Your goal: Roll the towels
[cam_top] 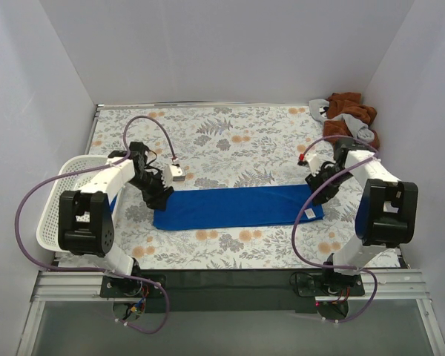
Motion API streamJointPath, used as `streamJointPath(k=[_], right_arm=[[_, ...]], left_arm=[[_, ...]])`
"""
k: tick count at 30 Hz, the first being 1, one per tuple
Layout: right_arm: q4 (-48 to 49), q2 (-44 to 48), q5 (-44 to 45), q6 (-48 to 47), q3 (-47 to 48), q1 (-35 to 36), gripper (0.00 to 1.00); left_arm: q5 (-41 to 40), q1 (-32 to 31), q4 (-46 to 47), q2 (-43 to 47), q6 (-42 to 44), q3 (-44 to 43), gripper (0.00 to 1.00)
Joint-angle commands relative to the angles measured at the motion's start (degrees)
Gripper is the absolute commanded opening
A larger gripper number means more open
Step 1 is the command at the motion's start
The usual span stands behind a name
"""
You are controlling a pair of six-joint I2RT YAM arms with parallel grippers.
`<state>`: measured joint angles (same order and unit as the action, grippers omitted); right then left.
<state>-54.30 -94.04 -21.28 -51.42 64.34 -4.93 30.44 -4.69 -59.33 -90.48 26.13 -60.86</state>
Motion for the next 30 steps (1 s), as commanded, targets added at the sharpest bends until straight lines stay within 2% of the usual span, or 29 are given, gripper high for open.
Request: streamJointPath(k=[1, 5, 10, 11, 14, 17, 19, 22, 27, 30], right_arm=[[4.02, -1.23, 5.34, 2.64, -4.03, 1.94, 0.29], [10.59, -2.2, 13.95, 2.11, -8.6, 1.94, 0.3], [14.22, -1.94, 19.17, 2.55, -9.76, 1.94, 0.38], [13.62, -1.15, 18.73, 2.73, -9.41, 1.94, 0.39], [8.89, 1.39, 13.48, 0.97, -7.04, 2.03, 0.56], [4.66, 4.11, 6.09, 0.44, -2.92, 2.03, 0.6], [4.03, 4.83, 3.27, 2.36, -0.54, 2.03, 0.58], [4.29, 3.52, -0.69, 5.26, 4.03, 2.03, 0.44], [4.99, -4.56, -0.43, 10.28, 10.19, 2.2, 0.34], [7.45, -7.12, 1.14, 11.51, 10.28, 3.08, 0.29]], left_arm=[[-2.31, -1.11, 6.86, -2.07, -6.88, 1.97, 0.38], [-8.61, -1.2, 7.65, -2.51, -5.57, 6.09, 0.34], [-15.13, -1.2, 9.84, -3.74, -4.95, 11.37, 0.31], [-15.58, -1.2, 10.2, -3.74, -5.04, 11.64, 0.3], [-16.03, -1.2, 10.99, -3.65, -5.39, 10.07, 0.31], [-12.96, -1.2, 9.41, -3.48, -6.0, 5.15, 0.32], [-8.76, -1.2, 7.22, -3.3, -7.05, 1.9, 0.33], [-5.4, -1.38, 6.33, -3.39, -9.59, -2.59, 0.34], [-5.03, -1.82, 8.08, -5.41, -12.15, -4.01, 0.34], [-5.38, -1.9, 10.1, -7.43, -14.25, -4.0, 0.33]])
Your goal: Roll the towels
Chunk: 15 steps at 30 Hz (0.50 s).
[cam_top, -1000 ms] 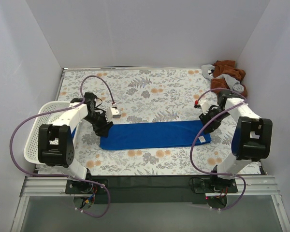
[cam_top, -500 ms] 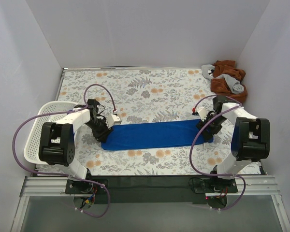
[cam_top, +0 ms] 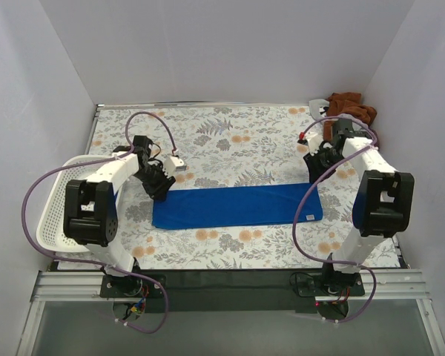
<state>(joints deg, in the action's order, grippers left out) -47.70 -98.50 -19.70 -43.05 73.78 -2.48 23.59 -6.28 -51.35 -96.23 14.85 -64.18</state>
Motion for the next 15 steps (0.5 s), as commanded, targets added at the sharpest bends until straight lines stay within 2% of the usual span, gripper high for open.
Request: streamJointPath(k=[1, 6, 11, 15], right_arm=[[1.29, -3.36, 0.27, 3.41, 0.84, 1.33, 0.27], [5.33, -6.44, 4.93, 5.07, -0.91, 2.39, 0.25], [11.83, -10.21, 14.51, 6.74, -3.11, 2.39, 0.16], [13.95, -12.07, 19.35, 7.98, -3.38, 2.39, 0.16]], left_arm=[[1.28, -0.31, 2.48, -2.9, -3.51, -0.77, 0.32], [-1.09, -0.4, 5.21, -5.37, -5.71, -0.15, 0.3], [-5.13, -0.4, 7.57, -8.09, -6.41, -0.15, 0.29], [-8.82, -0.4, 9.6, -10.99, -7.29, -1.47, 0.28]])
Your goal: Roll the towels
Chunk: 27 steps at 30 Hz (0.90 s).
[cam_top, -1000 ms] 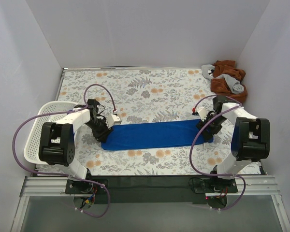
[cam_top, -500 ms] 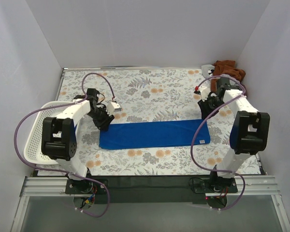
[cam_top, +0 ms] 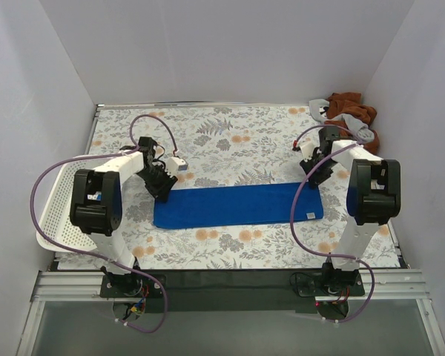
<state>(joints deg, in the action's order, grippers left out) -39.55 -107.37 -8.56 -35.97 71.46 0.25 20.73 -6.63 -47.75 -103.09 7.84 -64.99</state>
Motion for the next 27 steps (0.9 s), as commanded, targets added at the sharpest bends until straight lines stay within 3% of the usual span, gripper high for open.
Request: streamJointPath(k=[1, 7, 12, 17, 27], right_arm=[[6.06, -3.28, 10.03, 0.9, -1.15, -0.43, 0.16], [7.12, -1.09, 9.0, 0.81, -0.54, -0.6, 0.21], [6.07, -4.5, 7.34, 2.65, 6.04, -0.6, 0.23], [3.96, -7.85, 6.8, 3.36, 12.38, -0.6, 0.25], [1.42, -0.39, 5.75, 4.14, 8.0, -0.78, 0.34]], left_arm=[[-6.84, -0.05, 6.0, -4.83, -0.45, -1.18, 0.28], [-5.8, -0.05, 4.68, -6.25, -1.33, -3.91, 0.28], [0.87, -0.4, 2.75, -5.19, -4.13, -6.02, 0.33], [2.3, -1.19, 1.52, -3.09, -7.13, -6.38, 0.37], [1.15, -1.36, 1.34, -0.8, -9.42, -6.64, 0.39]])
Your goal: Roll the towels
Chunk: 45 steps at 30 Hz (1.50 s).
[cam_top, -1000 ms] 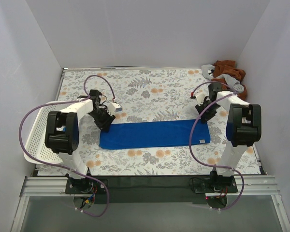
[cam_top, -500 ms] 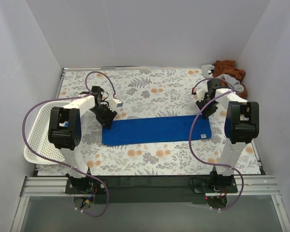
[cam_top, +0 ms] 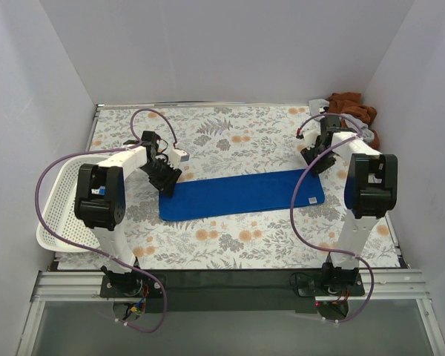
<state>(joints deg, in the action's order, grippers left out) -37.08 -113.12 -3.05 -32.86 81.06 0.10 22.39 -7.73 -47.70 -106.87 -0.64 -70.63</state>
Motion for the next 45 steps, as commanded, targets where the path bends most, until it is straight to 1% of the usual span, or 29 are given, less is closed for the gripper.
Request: streamJointPath(k=[1, 2, 3, 5, 9, 16, 18, 26, 31, 34, 35, 37, 38, 39, 40, 42, 45], right_arm=[[-1.5, 6.06, -0.37, 1.74, -2.04, -0.8, 0.38], [-2.11, 6.85, -1.51, 2.79, -2.56, -1.24, 0.49], [-2.81, 7.47, -3.0, 5.24, -3.09, -2.81, 0.5], [-4.66, 9.14, -6.7, 7.19, -3.62, -4.4, 0.52], [-6.07, 10.81, -10.65, 10.53, -6.17, -7.13, 0.52], [-4.15, 8.36, -13.38, 15.18, -8.11, -7.13, 0.47], [-2.74, 7.83, -12.95, 16.07, -8.46, -6.52, 0.47], [1.66, 5.19, -4.96, 19.32, -11.27, -3.71, 0.48], [3.24, 4.93, -3.19, 20.99, -13.46, -1.94, 0.46], [3.42, 4.4, -2.76, 21.52, -14.78, -1.94, 0.38], [3.59, 4.4, -2.49, 21.52, -15.05, -1.94, 0.3], [3.77, 4.49, -1.79, 21.52, -15.66, -2.03, 0.19], [3.94, 4.66, -1.96, 21.44, -16.01, -2.21, 0.09], [3.77, 4.84, -2.31, 21.35, -15.93, -2.9, 0.04], [3.68, 5.19, -2.49, 21.35, -15.84, -3.43, 0.01], [2.81, 5.8, -2.49, 19.95, -15.14, -5.45, 0.01], [0.88, 7.03, -2.84, 16.96, -13.12, -9.22, 0.01]], left_arm=[[-0.25, -0.27, 1.3, 3.07, -0.94, -1.09, 0.39], [0.45, -0.36, 1.04, 3.33, -1.11, -1.09, 0.39], [0.63, -0.36, 0.86, 3.51, -1.2, -1.09, 0.39], [1.07, -0.62, 0.86, 4.03, -1.38, -1.0, 0.39], [1.34, -0.62, 1.03, 4.48, -1.73, -0.74, 0.4], [1.69, -0.62, 0.95, 4.83, -1.9, -0.39, 0.4], [1.51, -0.62, 0.86, 5.18, -1.9, -0.3, 0.4], [0.98, -0.54, 0.94, 5.53, -1.73, 0.05, 0.41], [0.99, -0.62, 1.21, 5.18, -1.99, 0.14, 0.41], [0.9, -0.62, 1.38, 5.18, -1.99, 0.06, 0.41], [0.99, -0.62, 1.3, 5.18, -1.99, 0.05, 0.41], [0.99, -0.54, 1.38, 5.35, -1.99, 0.14, 0.41], [0.9, -0.54, 1.38, 5.36, -1.99, 0.23, 0.41], [0.99, -0.62, 1.3, 5.53, -1.99, 0.23, 0.41], [1.25, -0.54, 1.38, 5.71, -1.82, 0.14, 0.41], [2.04, -0.62, 1.12, 6.14, -1.55, -0.03, 0.41], [4.15, -0.62, 0.42, 7.37, -0.68, -0.03, 0.44]])
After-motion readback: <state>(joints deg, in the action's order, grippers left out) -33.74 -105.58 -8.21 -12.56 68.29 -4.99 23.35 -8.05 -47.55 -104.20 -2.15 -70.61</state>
